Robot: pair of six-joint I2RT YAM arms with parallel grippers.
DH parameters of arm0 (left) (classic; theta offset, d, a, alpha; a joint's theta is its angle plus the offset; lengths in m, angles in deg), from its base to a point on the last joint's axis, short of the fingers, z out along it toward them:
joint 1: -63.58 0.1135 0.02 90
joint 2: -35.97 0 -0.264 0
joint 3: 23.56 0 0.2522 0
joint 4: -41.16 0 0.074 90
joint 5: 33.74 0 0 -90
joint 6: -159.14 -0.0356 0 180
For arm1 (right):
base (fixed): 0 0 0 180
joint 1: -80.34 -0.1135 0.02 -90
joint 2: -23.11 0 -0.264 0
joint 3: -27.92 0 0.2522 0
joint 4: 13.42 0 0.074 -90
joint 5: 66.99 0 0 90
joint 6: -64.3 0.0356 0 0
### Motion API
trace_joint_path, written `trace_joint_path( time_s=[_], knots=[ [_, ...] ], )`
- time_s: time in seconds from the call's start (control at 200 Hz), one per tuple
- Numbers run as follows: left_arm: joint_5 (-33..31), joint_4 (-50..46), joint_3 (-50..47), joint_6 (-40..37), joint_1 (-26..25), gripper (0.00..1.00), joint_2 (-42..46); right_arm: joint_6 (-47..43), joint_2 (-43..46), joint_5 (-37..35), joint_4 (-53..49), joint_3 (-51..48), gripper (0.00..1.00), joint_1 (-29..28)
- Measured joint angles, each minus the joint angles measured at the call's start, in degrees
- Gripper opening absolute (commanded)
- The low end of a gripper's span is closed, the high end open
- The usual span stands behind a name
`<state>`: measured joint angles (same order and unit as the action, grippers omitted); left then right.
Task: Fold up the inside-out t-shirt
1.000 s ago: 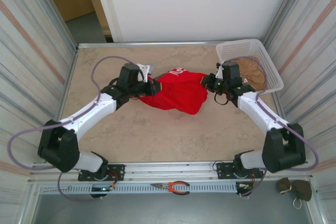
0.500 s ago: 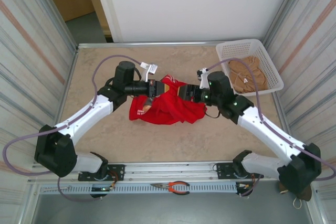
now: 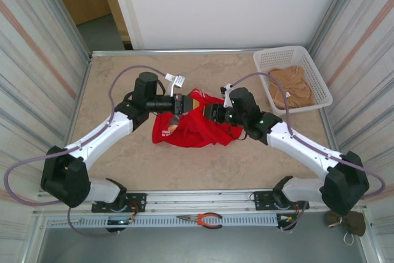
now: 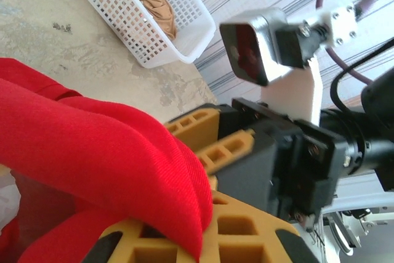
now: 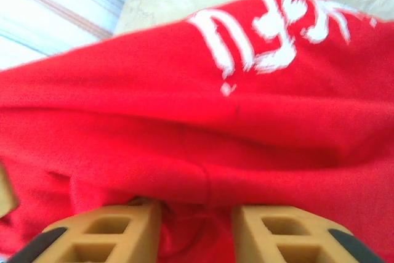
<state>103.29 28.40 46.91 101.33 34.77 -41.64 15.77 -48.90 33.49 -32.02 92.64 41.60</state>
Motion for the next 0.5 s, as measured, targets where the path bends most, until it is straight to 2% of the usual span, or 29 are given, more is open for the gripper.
trace_joint_path(
  time_s=[0.025, 0.17, 0.306, 0.411, 0.501],
  knots=[
    [0.11, 0.31, -0.33, 0.15, 0.11, 0.00, 0.00, -0.04, -0.63, 0.39, 0.74, 0.00, 0.00, 0.61],
    [0.98, 2.71, -2.56, 1.62, 2.27, 0.00, 0.00, 0.76, -3.06, 4.48, 3.89, -0.02, 0.00, 4.57],
    [1.70, 5.62, -5.18, 3.58, 7.98, 0.00, -0.74, 1.49, -0.46, 8.02, 4.92, -0.02, 0.00, 6.97],
    [2.08, 7.91, -5.25, 3.85, 11.67, 0.00, -4.68, 1.62, 3.56, 10.58, 5.53, 0.04, 0.00, 7.08],
    [2.56, 9.62, -5.20, 4.09, 12.87, 0.00, -9.29, 1.60, 5.95, 11.17, 5.70, 0.76, 0.00, 6.36]
  ],
)
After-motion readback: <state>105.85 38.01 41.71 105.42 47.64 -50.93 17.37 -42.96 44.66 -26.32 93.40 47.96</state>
